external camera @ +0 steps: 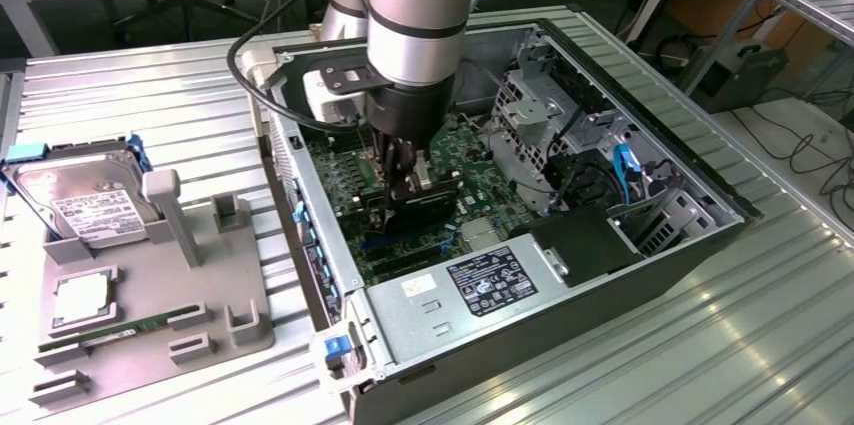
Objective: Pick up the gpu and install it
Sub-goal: 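Press down on the gpu until it lock into place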
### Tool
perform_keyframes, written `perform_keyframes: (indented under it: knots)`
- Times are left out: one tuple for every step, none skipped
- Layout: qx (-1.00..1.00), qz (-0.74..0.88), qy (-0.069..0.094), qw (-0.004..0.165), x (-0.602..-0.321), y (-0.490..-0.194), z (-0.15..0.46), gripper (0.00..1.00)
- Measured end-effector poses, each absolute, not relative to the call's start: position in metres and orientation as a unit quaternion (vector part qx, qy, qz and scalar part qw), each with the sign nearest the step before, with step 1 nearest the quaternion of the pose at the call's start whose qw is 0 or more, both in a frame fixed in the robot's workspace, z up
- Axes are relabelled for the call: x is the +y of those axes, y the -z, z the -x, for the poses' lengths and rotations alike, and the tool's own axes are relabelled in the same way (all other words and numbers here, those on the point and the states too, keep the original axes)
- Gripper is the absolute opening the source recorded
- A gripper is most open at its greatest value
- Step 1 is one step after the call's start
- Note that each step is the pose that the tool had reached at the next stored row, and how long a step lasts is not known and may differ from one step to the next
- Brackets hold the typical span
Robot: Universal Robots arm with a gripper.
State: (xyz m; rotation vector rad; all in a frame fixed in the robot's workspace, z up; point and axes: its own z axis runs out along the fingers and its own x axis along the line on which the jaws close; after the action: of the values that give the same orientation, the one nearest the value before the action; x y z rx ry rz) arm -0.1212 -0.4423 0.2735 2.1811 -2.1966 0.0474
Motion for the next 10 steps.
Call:
perform_keyframes:
  knots:
    - [-0.709,-0.704,-0.015,0.022,-0.4421,-0.2713,0.1212,0.11]
    - [-0.709,-0.704,-0.015,0.022,-0.4422,-0.2705,0.1215,0.11]
    - [-0.709,-0.704,-0.015,0.023,-0.4422,-0.27,0.1217,0.11]
    - [-0.709,-0.704,-0.015,0.023,-0.4422,-0.2699,0.1218,0.11]
    - [-0.709,-0.704,-0.015,0.022,-0.4422,-0.2697,0.1218,0.11]
    - [-0.709,-0.704,-0.015,0.022,-0.4422,-0.2696,0.1218,0.11]
    - [-0.709,-0.704,-0.015,0.022,-0.4421,-0.27,0.1218,0.11]
    - [-0.709,-0.704,-0.015,0.021,-0.442,-0.271,0.1217,0.11]
    - [-0.709,-0.704,-0.015,0.021,-0.442,-0.273,0.1217,0.11]
    - [-0.709,-0.704,-0.015,0.022,-0.4421,-0.2754,0.1215,0.11]
